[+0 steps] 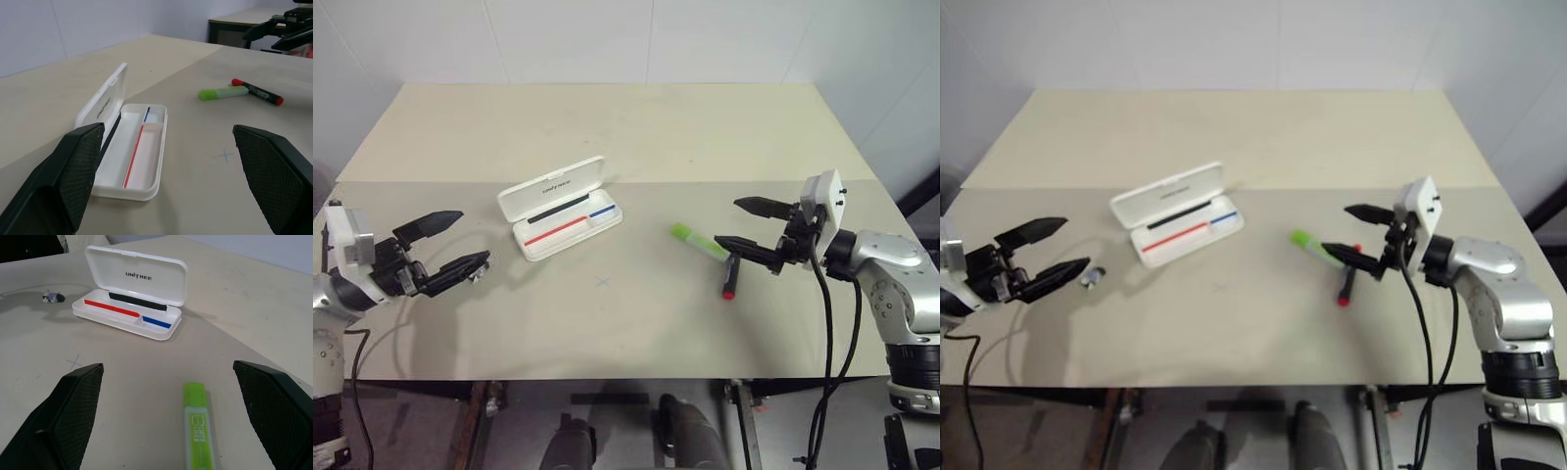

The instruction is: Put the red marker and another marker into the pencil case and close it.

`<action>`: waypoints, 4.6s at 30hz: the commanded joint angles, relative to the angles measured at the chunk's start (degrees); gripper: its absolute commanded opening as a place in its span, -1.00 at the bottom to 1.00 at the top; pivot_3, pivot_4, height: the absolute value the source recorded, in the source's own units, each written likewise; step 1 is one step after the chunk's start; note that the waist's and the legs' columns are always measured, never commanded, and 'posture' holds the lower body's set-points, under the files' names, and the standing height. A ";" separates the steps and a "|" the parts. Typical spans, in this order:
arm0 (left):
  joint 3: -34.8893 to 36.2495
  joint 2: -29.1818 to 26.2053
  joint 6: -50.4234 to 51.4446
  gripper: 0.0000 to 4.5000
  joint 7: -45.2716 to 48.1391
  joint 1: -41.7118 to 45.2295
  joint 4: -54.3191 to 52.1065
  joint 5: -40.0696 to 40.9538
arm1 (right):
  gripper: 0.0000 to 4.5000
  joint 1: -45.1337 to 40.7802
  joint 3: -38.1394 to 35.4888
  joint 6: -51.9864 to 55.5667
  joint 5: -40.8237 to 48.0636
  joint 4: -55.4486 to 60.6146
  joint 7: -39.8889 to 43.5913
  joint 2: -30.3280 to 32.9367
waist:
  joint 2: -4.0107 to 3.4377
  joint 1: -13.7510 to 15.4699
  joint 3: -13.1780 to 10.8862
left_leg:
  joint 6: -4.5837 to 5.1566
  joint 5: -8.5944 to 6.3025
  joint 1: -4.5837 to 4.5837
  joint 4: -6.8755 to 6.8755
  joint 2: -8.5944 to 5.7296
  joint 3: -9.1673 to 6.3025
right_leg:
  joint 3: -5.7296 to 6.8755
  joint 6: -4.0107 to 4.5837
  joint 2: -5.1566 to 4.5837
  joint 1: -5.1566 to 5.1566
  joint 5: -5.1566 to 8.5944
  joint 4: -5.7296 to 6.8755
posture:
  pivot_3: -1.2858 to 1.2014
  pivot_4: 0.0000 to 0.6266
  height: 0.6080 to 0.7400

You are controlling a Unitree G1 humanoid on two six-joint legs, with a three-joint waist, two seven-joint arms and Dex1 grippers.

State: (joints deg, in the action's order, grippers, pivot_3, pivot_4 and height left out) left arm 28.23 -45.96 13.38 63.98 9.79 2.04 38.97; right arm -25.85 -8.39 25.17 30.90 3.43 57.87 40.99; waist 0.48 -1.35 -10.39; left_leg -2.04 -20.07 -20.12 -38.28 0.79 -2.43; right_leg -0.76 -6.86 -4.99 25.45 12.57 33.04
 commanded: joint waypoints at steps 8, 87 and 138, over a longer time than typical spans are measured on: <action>-5.10 1.66 -2.33 0.99 1.29 6.76 3.64 -1.91 | 1.00 4.57 -5.43 1.26 3.84 8.84 -4.21 0.20 | 0.01 -0.06 0.00 | -0.01 0.00 0.00 -0.02 0.00 0.00 | -0.02 0.00 0.00 0.00 0.00 0.05 | 0.03 -0.52 1.00; -33.59 9.98 -3.47 0.26 -5.42 38.79 40.31 -36.10 | 1.00 18.91 -3.11 -0.41 0.23 21.05 -13.34 -2.56 | 0.13 1.26 -0.01 | 0.21 0.12 0.03 -0.79 -0.05 0.07 | -0.56 -0.05 0.30 -0.02 -0.18 0.68 | 0.03 -0.52 1.00; -32.10 3.41 -9.40 -0.98 1.83 11.82 -4.44 -29.18 | 1.00 27.10 -10.63 2.64 8.16 27.81 -9.45 0.43 | 0.23 1.35 -0.07 | 0.25 0.08 0.00 -0.75 -0.02 0.08 | -0.63 -0.04 0.32 -0.02 -0.18 0.49 | 0.03 -0.52 1.00</action>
State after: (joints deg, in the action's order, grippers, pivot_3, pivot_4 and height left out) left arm -4.58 -42.69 5.13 66.44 21.44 -2.50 9.66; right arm 0.50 -16.21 27.95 36.83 27.95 47.62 40.36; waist 0.71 0.00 -10.46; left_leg -1.80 -20.00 -20.12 -39.03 0.77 -2.35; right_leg -1.41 -6.90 -4.67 25.42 12.39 33.53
